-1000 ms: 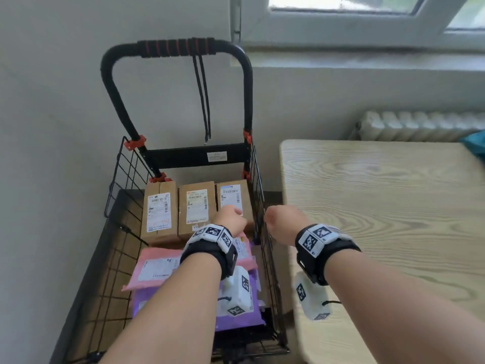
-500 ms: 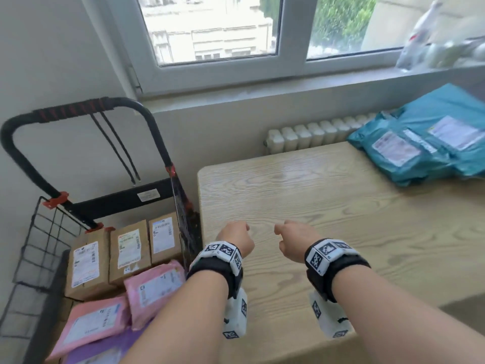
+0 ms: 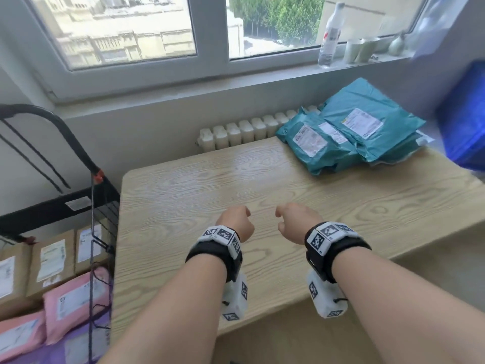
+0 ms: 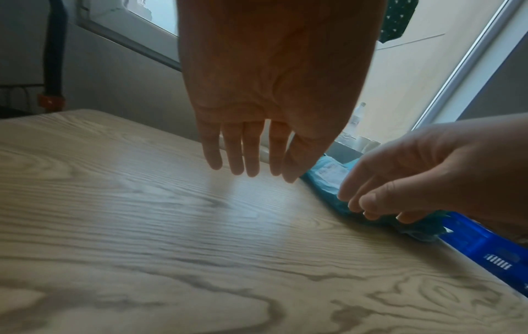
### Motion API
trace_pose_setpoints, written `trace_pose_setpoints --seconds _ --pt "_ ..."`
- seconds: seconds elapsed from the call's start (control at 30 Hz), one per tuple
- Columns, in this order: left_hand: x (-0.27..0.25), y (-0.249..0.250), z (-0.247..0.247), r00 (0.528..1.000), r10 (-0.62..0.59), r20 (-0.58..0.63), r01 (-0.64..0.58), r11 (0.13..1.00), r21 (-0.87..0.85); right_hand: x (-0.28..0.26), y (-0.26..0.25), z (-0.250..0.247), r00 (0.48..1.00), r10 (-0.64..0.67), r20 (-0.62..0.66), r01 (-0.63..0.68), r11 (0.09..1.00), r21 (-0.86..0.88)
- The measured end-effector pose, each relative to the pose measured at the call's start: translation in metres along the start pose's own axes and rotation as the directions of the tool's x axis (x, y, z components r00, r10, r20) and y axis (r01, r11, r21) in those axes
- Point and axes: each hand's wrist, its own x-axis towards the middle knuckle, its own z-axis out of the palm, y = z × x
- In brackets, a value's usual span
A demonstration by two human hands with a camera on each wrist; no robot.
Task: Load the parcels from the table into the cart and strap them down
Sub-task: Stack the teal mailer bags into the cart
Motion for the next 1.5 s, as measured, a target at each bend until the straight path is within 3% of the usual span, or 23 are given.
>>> trace_pose_setpoints --seconds 0.27,0.53,1.0,1.5 --pt "0.005 0.055 0.021 0.999 0.034 -0.025 -0.034 0.999 -0.017 -0.019 0.064 -0.009 0.997 0.066 -0.043 -0.063 0.995 0.077" --pt "0.039 0.102 0.047 0.998 0.059 -0.008 -0.059 0.997 -0.058 -0.005 0.118 -0.012 0.988 0.148 -0.039 -0.142 0.983 0.120" --pt "0.161 0.180 0.051 0.998 0.045 0.040 -0.039 0.990 -0.137 0.093 0.216 -0.056 0.988 0.152 -0.020 -0.152 0.988 0.007" --pt "0.244 0.220 0.037 0.996 -0.053 0.066 0.068 0.964 -0.259 0.172 0.269 -0.105 0.978 0.203 -0.048 -0.188 0.958 0.217"
